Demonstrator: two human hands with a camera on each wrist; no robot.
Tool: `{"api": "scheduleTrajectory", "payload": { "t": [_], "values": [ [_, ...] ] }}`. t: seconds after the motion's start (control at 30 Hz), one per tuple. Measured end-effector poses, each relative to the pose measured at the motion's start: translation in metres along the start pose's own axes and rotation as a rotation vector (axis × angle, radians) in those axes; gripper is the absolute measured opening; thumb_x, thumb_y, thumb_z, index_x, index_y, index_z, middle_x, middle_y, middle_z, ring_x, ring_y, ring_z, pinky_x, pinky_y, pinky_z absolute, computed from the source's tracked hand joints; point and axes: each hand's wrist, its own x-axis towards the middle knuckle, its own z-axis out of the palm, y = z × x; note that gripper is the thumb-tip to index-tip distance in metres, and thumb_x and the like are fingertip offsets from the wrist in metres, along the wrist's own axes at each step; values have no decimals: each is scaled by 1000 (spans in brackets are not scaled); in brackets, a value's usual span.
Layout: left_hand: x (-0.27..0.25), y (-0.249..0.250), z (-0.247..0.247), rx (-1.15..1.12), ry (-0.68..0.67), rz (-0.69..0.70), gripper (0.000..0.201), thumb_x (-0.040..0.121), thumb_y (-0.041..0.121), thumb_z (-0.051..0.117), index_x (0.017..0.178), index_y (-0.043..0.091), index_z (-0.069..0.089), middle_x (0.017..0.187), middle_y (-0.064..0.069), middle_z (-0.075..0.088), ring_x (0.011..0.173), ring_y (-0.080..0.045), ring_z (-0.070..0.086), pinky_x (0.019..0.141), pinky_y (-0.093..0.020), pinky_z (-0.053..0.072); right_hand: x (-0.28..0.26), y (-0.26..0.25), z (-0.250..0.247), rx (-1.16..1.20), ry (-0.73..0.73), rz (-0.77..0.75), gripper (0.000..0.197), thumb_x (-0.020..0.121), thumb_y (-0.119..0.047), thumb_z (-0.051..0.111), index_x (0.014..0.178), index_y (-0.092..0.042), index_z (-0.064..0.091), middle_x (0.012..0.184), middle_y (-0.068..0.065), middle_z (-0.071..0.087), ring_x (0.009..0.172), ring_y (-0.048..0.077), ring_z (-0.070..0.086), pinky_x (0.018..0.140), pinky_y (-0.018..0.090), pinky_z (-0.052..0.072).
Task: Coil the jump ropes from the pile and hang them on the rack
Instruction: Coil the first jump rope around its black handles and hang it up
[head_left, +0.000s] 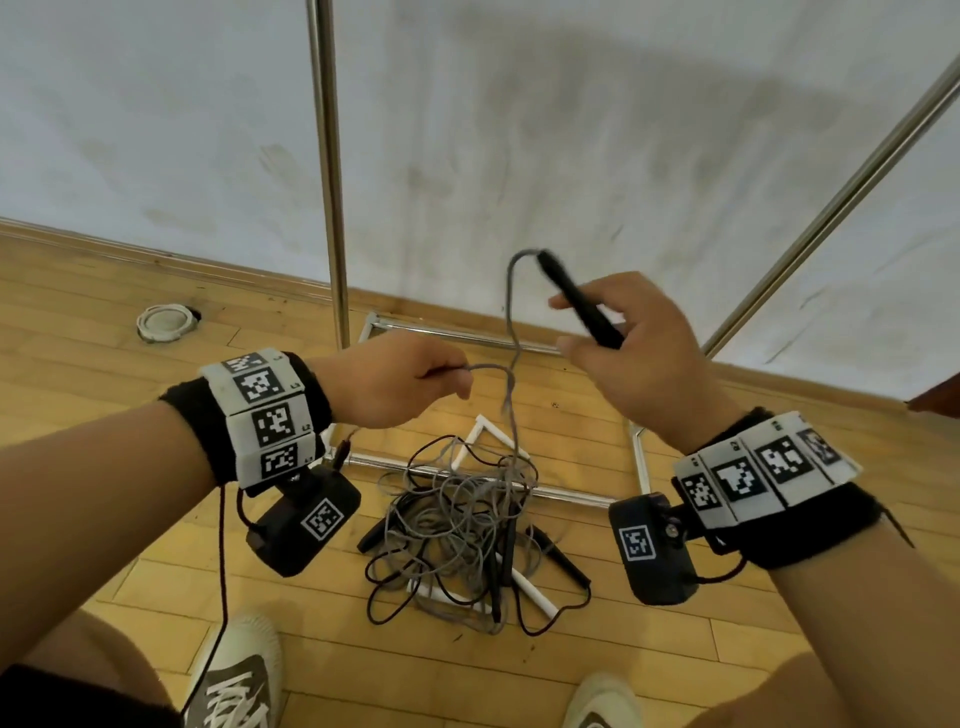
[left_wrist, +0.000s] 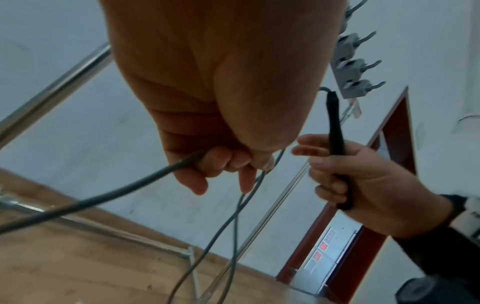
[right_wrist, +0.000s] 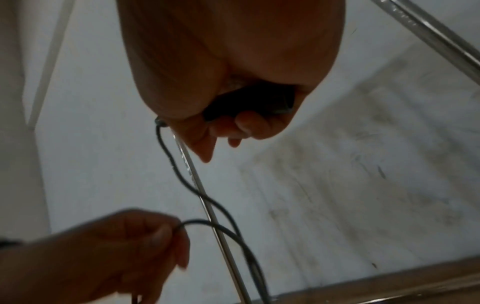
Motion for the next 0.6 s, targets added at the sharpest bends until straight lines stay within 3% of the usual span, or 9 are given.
{"api": "scheduleTrajectory", "payload": {
  "t": [0.07, 0.13, 0.2, 0.27, 0.33, 0.43, 0.53, 0.6],
  "values": [
    [-4, 12, -4, -19, 32, 54, 26, 102, 40, 42, 101, 31, 67, 81, -10, 67, 76, -24, 66, 71, -36, 55, -5, -6, 11, -14, -130, 1, 22, 84, -31, 74, 104, -33, 67, 96, -23, 56, 85, -5, 55, 76, 8, 38],
    [-8, 21, -8, -57, 101, 120, 25, 101, 38, 46, 97, 29, 69, 73, -7, 66, 68, -21, 64, 60, -29, 50, -9, -14, 19, 7, -215, -22, 11, 86, -35, 72, 95, -37, 66, 77, -28, 57, 70, -9, 53, 64, 4, 36],
    [-12, 25, -12, -80, 153, 152, 24, 100, 37, 49, 93, 28, 69, 67, 2, 65, 59, -12, 60, 53, -22, 46, -9, -19, 22, 64, -247, -20, 5, 89, -32, 69, 85, -32, 68, 66, -17, 62, 57, -3, 51, 55, 10, 35],
    [-16, 23, -14, -92, 162, 144, 23, 99, 39, 50, 90, 29, 69, 68, 14, 64, 58, -2, 59, 55, -14, 45, -6, -20, 21, 77, -268, -25, 14, 91, -31, 66, 82, -21, 68, 67, 2, 63, 54, 3, 47, 54, 18, 35],
    [-16, 17, -12, -126, 164, 134, 22, 97, 39, 56, 84, 26, 66, 68, 9, 62, 55, -1, 57, 55, -13, 46, -4, -23, 21, 66, -290, -21, 17, 92, -30, 65, 83, -16, 67, 62, 1, 56, 52, 4, 44, 52, 18, 33],
    [-12, 3, -6, -132, 105, 128, 19, 96, 32, 60, 81, 21, 63, 66, 5, 60, 58, 1, 55, 58, -11, 43, -2, -27, 21, 78, -262, 1, 18, 93, -30, 65, 84, -14, 66, 60, -7, 51, 50, 5, 43, 51, 18, 34],
    [-10, -15, 6, 18, -48, 72, 12, 97, 30, 59, 85, 30, 63, 82, 14, 63, 76, 10, 55, 64, -10, 37, 0, -32, 13, 189, -142, 9, 15, 93, -29, 65, 84, -17, 66, 70, 8, 64, 56, 19, 51, 56, 26, 42],
    [-9, -25, 14, 68, -63, 45, 5, 95, 29, 62, 90, 30, 63, 88, 18, 63, 81, 16, 51, 69, -12, 34, 1, -32, 6, 241, -66, 7, 13, 93, -27, 64, 83, -20, 67, 71, 8, 65, 54, 20, 49, 53, 28, 42]
  ]
}}
